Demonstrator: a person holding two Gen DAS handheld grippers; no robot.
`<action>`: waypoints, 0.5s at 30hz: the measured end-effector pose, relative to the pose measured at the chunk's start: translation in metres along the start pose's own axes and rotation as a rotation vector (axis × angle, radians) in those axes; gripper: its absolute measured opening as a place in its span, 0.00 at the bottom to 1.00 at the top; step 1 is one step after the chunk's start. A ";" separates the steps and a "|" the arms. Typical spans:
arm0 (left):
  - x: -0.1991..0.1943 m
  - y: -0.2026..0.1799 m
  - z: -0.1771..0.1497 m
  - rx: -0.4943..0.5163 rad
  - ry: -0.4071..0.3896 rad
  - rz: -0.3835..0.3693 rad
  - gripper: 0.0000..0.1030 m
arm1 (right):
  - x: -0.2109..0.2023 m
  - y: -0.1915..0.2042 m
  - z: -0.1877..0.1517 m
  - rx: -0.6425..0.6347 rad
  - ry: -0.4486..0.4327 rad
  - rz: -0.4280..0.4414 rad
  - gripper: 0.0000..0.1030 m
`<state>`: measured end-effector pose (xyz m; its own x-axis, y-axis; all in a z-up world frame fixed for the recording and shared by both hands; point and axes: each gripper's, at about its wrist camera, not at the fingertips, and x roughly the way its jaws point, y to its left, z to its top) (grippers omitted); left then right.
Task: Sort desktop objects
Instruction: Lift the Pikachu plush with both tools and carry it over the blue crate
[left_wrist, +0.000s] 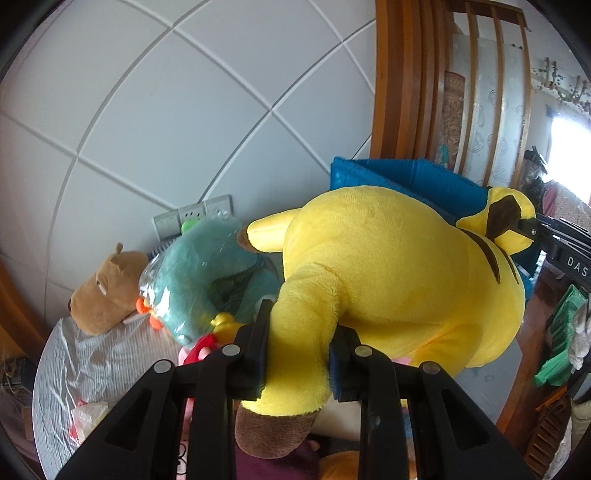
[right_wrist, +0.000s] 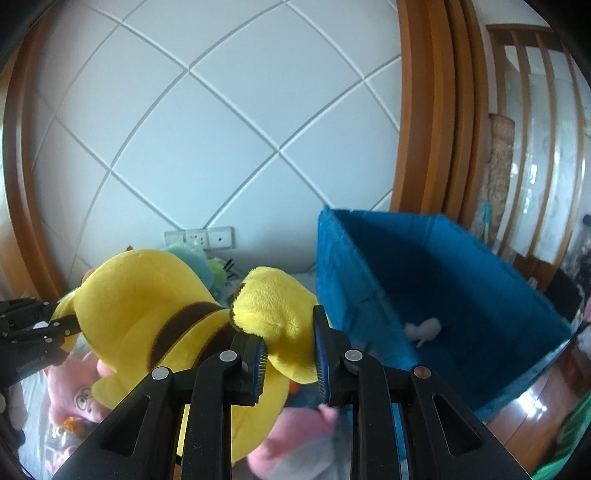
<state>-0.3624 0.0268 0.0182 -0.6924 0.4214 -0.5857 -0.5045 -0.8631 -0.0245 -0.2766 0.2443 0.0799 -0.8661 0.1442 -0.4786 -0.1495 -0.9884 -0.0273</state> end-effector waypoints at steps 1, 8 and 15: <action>-0.003 -0.006 0.002 0.004 -0.006 0.000 0.23 | -0.004 -0.003 0.002 -0.001 -0.005 -0.003 0.21; -0.019 -0.048 0.012 0.019 -0.032 0.003 0.23 | -0.034 -0.036 0.016 -0.003 -0.039 -0.009 0.21; -0.026 -0.117 0.031 -0.003 -0.049 0.040 0.24 | -0.054 -0.094 0.027 -0.019 -0.074 0.022 0.21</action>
<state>-0.3012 0.1254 0.0610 -0.7365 0.3997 -0.5457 -0.4744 -0.8803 -0.0045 -0.2285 0.3308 0.1324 -0.9021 0.1245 -0.4132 -0.1211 -0.9920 -0.0344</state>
